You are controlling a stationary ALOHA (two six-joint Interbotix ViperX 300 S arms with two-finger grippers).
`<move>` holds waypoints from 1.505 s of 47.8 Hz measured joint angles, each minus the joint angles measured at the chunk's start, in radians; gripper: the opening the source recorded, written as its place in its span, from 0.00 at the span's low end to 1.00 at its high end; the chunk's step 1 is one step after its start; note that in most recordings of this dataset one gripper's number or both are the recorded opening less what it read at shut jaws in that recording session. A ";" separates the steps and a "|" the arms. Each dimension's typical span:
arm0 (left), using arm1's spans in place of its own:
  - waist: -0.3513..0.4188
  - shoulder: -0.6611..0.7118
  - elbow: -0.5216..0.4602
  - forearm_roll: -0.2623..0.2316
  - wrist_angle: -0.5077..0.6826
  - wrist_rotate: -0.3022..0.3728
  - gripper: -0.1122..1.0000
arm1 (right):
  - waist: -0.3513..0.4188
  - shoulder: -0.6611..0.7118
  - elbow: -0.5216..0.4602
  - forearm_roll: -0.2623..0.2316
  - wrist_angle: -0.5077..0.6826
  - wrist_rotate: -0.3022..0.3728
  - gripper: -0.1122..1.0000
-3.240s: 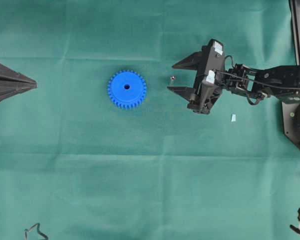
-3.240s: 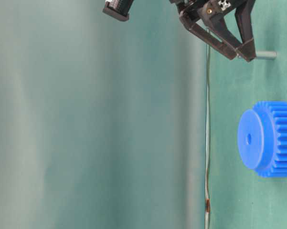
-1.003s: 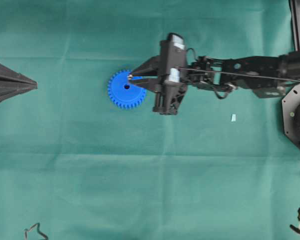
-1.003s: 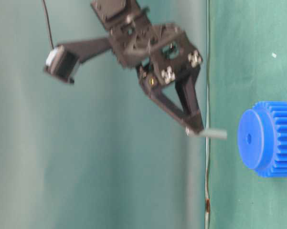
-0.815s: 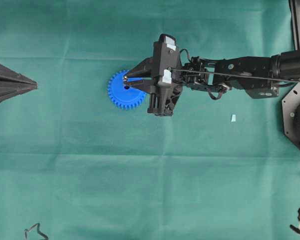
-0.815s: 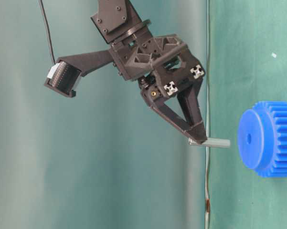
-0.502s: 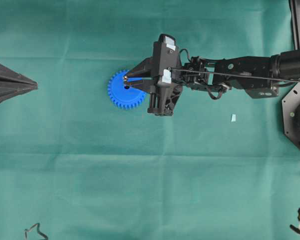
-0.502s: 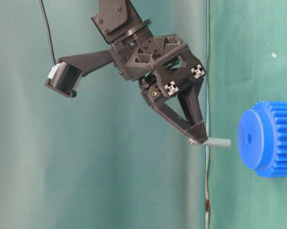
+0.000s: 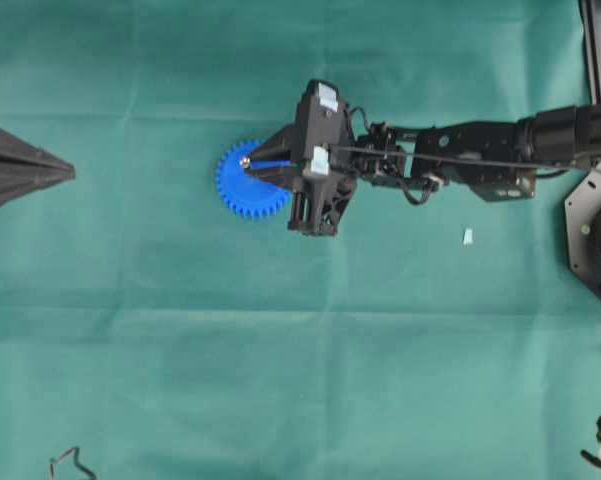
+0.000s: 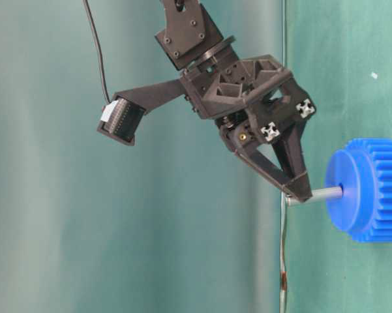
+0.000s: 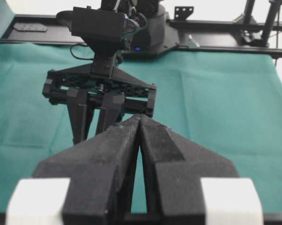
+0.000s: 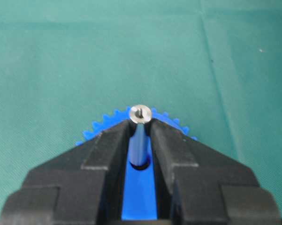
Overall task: Insert the shaft into the center hole of the gear.
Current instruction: 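Lower the shaft with the right gripper into the gear's center hole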
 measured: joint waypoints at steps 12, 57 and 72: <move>-0.002 0.002 0.000 -0.002 0.000 0.000 0.10 | -0.008 -0.009 0.003 -0.002 0.008 -0.006 0.25; 0.000 0.002 0.000 0.000 0.005 0.000 0.10 | -0.003 0.029 0.011 0.011 -0.051 0.005 0.25; -0.002 0.002 0.000 -0.002 0.005 0.000 0.10 | -0.003 0.029 0.011 0.011 -0.058 0.005 0.25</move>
